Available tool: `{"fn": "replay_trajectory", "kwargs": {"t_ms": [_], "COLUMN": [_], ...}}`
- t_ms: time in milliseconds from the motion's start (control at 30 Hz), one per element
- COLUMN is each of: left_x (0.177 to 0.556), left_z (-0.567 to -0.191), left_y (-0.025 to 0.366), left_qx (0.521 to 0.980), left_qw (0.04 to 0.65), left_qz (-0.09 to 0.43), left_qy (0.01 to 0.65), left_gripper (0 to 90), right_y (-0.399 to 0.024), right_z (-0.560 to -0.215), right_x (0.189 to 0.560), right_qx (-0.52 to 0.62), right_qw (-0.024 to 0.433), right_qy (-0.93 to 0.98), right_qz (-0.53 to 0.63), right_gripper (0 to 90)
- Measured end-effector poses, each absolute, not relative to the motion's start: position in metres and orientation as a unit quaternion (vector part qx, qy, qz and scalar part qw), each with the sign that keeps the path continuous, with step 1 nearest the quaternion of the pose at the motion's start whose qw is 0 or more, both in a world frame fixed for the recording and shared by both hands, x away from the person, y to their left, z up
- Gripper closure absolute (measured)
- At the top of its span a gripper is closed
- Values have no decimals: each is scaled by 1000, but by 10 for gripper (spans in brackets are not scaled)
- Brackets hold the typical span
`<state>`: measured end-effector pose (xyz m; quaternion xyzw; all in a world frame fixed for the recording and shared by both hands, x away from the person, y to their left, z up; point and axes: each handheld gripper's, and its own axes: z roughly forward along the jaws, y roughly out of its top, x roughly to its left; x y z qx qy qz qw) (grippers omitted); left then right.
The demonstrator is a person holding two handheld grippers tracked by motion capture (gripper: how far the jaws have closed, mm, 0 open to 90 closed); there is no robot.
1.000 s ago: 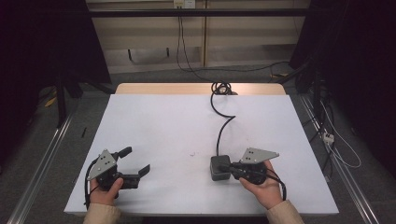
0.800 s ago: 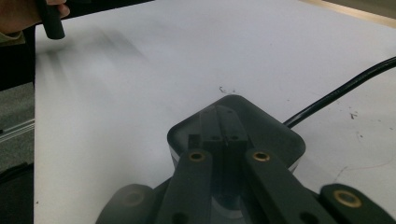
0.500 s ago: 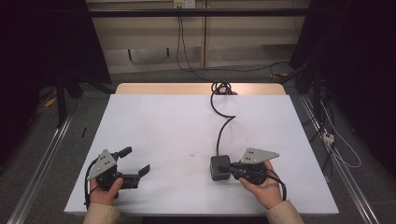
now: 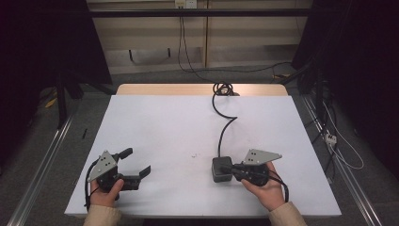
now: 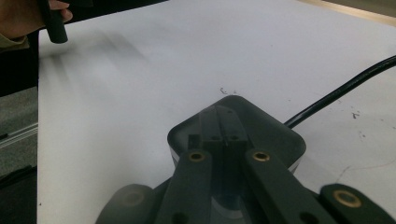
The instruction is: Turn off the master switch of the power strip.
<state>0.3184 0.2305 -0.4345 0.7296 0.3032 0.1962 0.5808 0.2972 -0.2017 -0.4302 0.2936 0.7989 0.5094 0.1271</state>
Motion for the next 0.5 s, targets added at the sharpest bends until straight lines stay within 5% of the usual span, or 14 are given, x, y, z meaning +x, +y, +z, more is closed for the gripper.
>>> {"fn": "replay_trajectory", "kwargs": {"t_ms": [500], "left_x": [319], "left_z": [-435], "left_y": [230], "left_qx": [731], "left_qw": [581], "left_qz": [194], "left_qy": [301], "left_gripper": [43], "right_y": [-203], "right_z": [-430], "right_x": [298], "right_qx": [298], "right_qw": [119], "right_qy": [796], "right_qz": [513], "right_gripper": [900]}}
